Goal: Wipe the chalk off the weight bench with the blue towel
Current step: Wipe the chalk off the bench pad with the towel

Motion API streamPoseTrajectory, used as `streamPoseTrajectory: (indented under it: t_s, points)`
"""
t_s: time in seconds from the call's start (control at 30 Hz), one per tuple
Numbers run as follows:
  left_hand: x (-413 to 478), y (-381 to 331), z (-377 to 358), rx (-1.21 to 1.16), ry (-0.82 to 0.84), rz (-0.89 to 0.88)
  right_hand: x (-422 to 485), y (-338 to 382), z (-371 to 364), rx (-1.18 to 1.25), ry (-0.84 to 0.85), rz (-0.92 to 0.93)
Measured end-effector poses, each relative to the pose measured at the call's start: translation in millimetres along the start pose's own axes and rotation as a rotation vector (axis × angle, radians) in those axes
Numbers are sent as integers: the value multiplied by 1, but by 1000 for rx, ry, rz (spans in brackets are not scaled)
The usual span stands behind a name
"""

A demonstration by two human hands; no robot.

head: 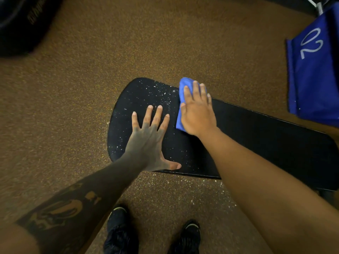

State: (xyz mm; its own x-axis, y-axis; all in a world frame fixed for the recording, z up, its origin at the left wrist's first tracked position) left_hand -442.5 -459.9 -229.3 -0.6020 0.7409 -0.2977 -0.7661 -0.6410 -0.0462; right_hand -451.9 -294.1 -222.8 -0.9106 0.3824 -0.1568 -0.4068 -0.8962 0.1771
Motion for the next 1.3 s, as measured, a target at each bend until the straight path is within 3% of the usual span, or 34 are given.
streamPoseTrajectory:
  t_s: [0.07, 0.2, 0.33, 0.47, 0.63, 0.73, 0.83, 1.03, 1.2, 1.3]
  points:
    - [0, 0, -1, -2, 4, -1, 4, 9, 0, 35, -12, -35]
    - [0, 0, 1, -9, 4, 4, 3, 30, -4, -25, 46, 238]
    - [-1, 0, 1, -10, 8, 9, 16, 16, 1, 4, 6, 48]
    - [-1, 2, 1, -23, 12, 16, 10, 33, -3, -41, 78, 321]
    - [-3, 9, 8, -85, -69, 22, 20, 14, 1, -17, 32, 98]
    - [-1, 41, 13, -158, -153, 199, 19, 16, -1, -4, 39, 81]
    - [5, 68, 6, -174, -131, 344, 20, 18, -1, 21, 53, 53]
    - [4, 68, 3, -162, -142, 350, 0, 56, -8, -30, 66, 354]
    - [3, 70, 2, -146, -151, 347, 13, 59, -5, -20, 12, 184]
    - [3, 70, 0, -147, -150, 350, 1, 77, -10, -55, 73, 424]
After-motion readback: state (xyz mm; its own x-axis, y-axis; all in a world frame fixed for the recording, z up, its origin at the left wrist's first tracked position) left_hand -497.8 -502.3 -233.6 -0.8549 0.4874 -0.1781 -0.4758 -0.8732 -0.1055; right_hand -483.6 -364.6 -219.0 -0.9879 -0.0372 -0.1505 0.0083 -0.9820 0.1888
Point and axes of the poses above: each hand's wrist, its own x-axis towards the middle knuckle, its own z-axis out of the back of the hand, y = z × x, the point moved 7 cm from there along x, towards the middle knuckle, and after that the axes turned 2 degrees about x, right-handed, at the moved point
